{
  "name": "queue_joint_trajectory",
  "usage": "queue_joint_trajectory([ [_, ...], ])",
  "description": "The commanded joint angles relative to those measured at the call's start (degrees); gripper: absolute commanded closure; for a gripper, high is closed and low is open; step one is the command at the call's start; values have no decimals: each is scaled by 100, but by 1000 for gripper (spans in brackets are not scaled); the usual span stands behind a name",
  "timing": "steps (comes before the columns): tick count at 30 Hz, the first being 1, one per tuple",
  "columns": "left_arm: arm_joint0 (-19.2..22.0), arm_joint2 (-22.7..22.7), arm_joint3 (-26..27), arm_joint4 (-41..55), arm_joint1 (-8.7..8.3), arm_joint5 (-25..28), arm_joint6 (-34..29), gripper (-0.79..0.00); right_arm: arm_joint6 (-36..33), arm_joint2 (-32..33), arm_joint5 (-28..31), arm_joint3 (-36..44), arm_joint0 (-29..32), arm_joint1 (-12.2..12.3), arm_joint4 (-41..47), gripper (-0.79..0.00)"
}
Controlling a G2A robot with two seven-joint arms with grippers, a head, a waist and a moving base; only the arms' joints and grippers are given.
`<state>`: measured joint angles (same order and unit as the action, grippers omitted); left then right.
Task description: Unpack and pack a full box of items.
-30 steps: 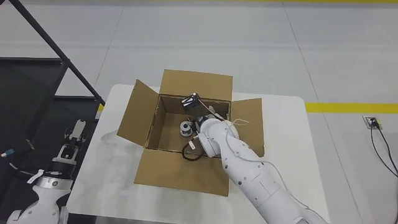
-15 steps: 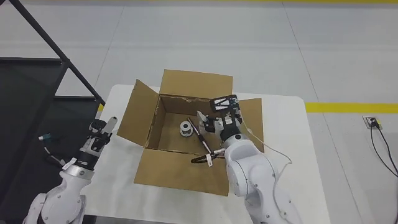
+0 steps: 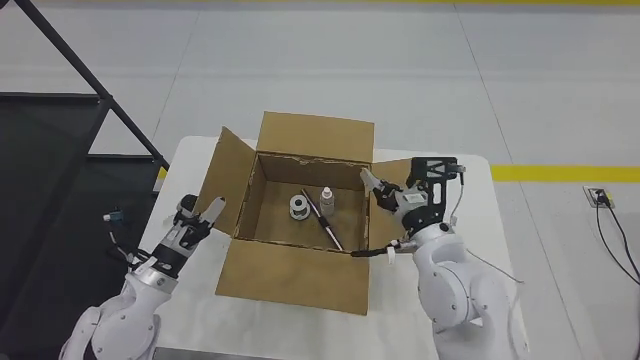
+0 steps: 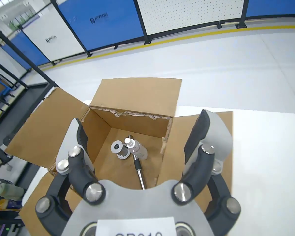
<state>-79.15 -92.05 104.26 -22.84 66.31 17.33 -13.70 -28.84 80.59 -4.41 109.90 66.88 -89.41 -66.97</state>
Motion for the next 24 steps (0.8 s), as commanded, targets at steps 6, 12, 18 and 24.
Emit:
queue_joint_trajectory([
  [6, 27, 323, 119, -198, 17, 4, -100, -785, -1113, 1611, 652, -593, 17, 174, 2016, -785],
  [12, 58, 568, 179, -295, 25, -6, -316, -785, -2040, 1961, 1215, -1522, -439, 309, 2900, -785],
  [18, 127, 773, 105, -483, 29, -56, -489, -785, -2529, 1811, 2228, -2242, -957, 413, 3713, -785],
  [24, 277, 940, -76, -400, 43, -191, -666, -785, -2862, 1483, 3014, -2908, -1503, 471, 4712, -785],
])
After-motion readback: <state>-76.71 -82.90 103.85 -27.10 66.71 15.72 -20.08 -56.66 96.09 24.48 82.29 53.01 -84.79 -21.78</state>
